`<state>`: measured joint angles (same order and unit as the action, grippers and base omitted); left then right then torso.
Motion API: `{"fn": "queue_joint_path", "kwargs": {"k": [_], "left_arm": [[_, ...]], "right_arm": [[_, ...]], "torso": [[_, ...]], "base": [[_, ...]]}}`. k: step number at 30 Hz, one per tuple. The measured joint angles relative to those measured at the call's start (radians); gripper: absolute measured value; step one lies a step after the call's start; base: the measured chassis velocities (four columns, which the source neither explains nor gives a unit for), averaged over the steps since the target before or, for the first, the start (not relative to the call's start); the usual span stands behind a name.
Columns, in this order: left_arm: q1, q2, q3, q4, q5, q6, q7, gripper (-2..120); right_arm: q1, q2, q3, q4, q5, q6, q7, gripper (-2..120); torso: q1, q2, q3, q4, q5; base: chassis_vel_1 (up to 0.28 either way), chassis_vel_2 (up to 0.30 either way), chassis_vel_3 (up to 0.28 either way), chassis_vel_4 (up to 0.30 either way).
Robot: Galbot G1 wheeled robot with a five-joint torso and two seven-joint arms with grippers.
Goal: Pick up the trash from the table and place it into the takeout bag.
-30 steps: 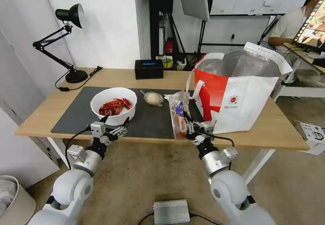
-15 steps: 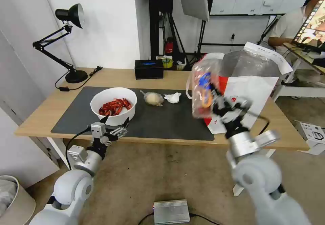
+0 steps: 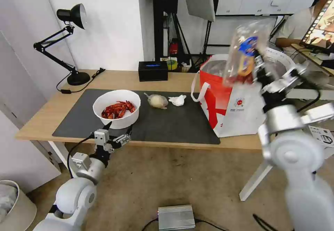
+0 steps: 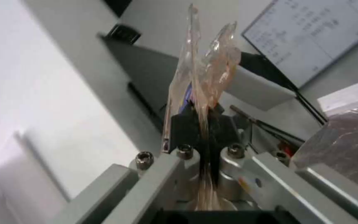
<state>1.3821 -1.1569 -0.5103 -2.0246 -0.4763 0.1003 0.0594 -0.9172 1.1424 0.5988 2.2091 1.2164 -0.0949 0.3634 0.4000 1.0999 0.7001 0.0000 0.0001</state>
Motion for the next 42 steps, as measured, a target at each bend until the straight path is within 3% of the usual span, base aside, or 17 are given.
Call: {"fn": "queue_joint_path", "kwargs": {"k": [3, 7, 19, 36, 40, 42], "left_arm": [[0.009, -0.006, -0.005, -0.004, 0.007, 0.000, 0.004, 100], [0.018, -0.016, -0.007, -0.005, 0.017, 0.000, 0.008, 100], [0.023, -0.025, -0.011, 0.006, 0.022, -0.002, 0.026, 100], [0.023, -0.042, -0.014, 0.023, 0.024, -0.007, 0.043, 100], [0.025, -0.044, -0.014, 0.024, 0.029, -0.007, 0.043, 100], [0.026, -0.045, -0.016, 0.025, 0.029, -0.008, 0.043, 100]], "right_arm": [[0.092, -0.009, 0.006, -0.058, 0.127, 0.009, 0.121, 0], [0.169, 0.015, -0.005, -0.142, 0.208, 0.040, 0.197, 0], [0.346, 0.088, -0.050, -0.317, 0.237, 0.087, 0.409, 0], [0.377, 0.104, -0.091, -0.350, 0.250, 0.025, 0.624, 0], [0.377, 0.107, -0.094, -0.349, 0.248, 0.016, 0.636, 7], [0.378, 0.107, -0.095, -0.345, 0.248, 0.015, 0.636, 17]], "torso": [[0.000, 0.000, 0.000, 0.0000, 0.0000], [0.000, 0.000, 0.000, -0.0001, 0.0001], [0.000, 0.000, 0.000, 0.0001, -0.0002], [0.000, 0.000, 0.000, 0.0000, -0.0002], [0.000, 0.000, 0.000, 0.0000, -0.0001], [0.000, 0.000, 0.000, 0.0000, -0.0002]], "base": [[0.000, 0.000, 0.000, 0.000], [0.000, 0.000, 0.000, 0.000], [0.000, 0.000, 0.000, 0.000], [0.000, 0.000, 0.000, 0.000], [0.000, 0.000, 0.000, 0.000], [0.000, 0.000, 0.000, 0.000]]}}
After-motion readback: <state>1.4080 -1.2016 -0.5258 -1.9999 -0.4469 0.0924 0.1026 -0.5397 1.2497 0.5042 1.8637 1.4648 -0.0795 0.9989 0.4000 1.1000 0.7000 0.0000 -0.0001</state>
